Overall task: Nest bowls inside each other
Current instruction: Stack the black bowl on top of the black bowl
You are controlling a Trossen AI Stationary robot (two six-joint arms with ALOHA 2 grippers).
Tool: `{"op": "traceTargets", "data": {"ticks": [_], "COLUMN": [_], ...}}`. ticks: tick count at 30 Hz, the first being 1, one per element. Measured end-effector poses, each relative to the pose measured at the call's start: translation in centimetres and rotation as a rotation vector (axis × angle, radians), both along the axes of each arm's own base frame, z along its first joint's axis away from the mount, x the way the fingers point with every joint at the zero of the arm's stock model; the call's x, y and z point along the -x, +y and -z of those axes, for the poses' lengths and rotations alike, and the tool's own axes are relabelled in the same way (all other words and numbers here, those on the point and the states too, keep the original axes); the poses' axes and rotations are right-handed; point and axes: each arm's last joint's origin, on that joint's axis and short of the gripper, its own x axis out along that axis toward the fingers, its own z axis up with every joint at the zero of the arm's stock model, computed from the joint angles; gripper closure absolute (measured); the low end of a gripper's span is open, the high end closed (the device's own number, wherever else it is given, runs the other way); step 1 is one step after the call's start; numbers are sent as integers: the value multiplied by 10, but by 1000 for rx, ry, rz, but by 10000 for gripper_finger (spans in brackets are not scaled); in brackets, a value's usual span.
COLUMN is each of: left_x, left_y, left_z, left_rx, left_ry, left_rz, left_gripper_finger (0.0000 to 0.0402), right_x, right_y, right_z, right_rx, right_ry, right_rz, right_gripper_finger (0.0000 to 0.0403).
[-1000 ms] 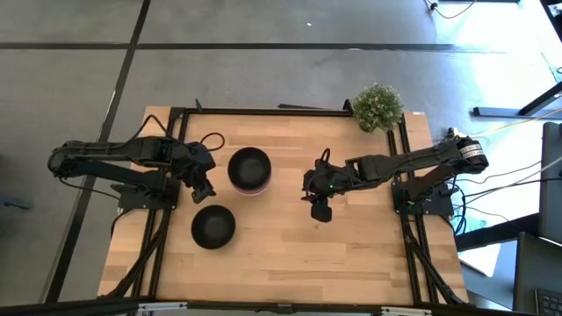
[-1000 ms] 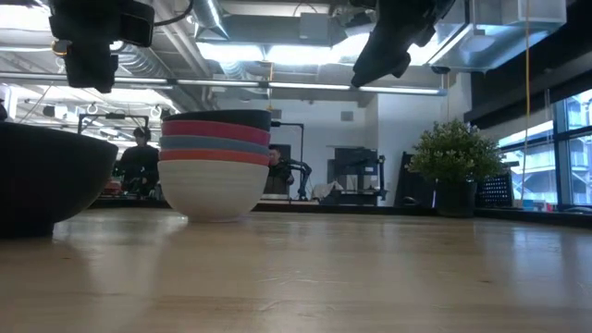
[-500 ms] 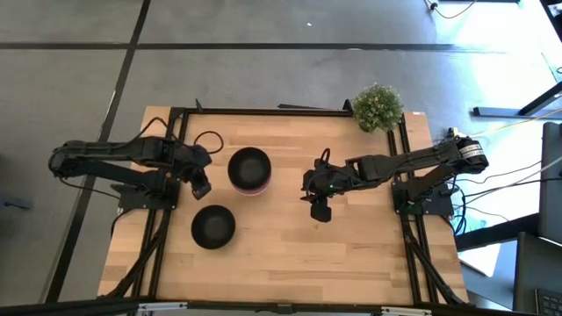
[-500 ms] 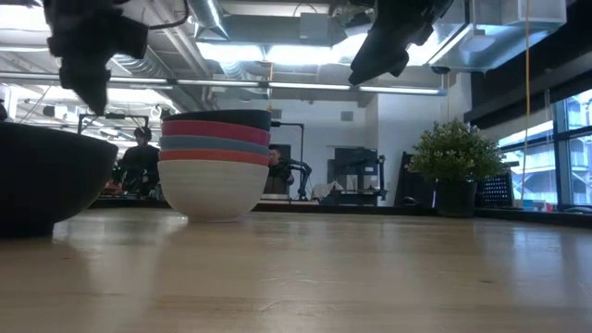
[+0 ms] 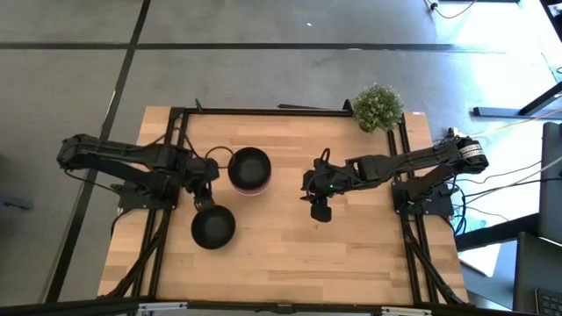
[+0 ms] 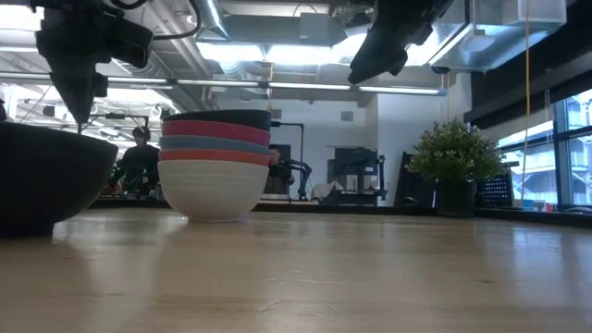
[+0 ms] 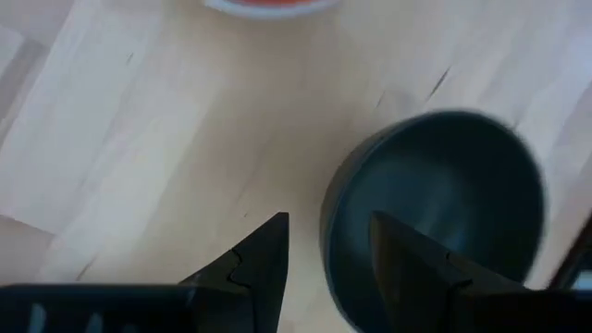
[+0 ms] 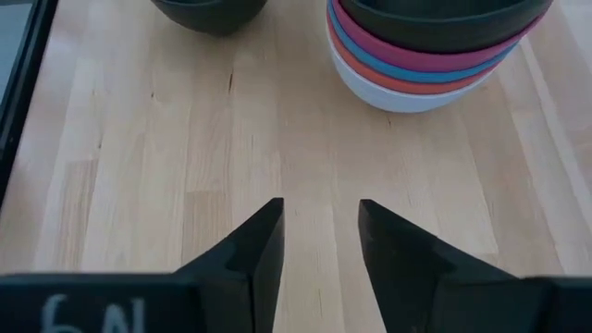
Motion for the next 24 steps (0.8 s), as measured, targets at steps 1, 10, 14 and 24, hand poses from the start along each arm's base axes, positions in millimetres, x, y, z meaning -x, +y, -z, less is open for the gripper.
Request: {"op": "traceTargets", "data": {"ticks": [1,10,14,24], "left_x": [-1,-13,-19,-28], "left_y": [-2,-16,-23,-33], "left_z": [2,15,19,29], "left_rx": [-12,-28,-24,-20], "left_ry": [14,95,97,129], "left_rz": [10,59,90,120], "left_gripper_finger": [257,257,257,257], "right_x": [0,0,0,0], "right_y": [0,0,0,0], "right_z": [0,0,0,0], "right_rx": [0,0,0,-3], "right_ry": [-2,-5,-5,-5], "right_rz": [-1,-1,-1,1], "right_gripper_finger": [261,261,261,261]}}
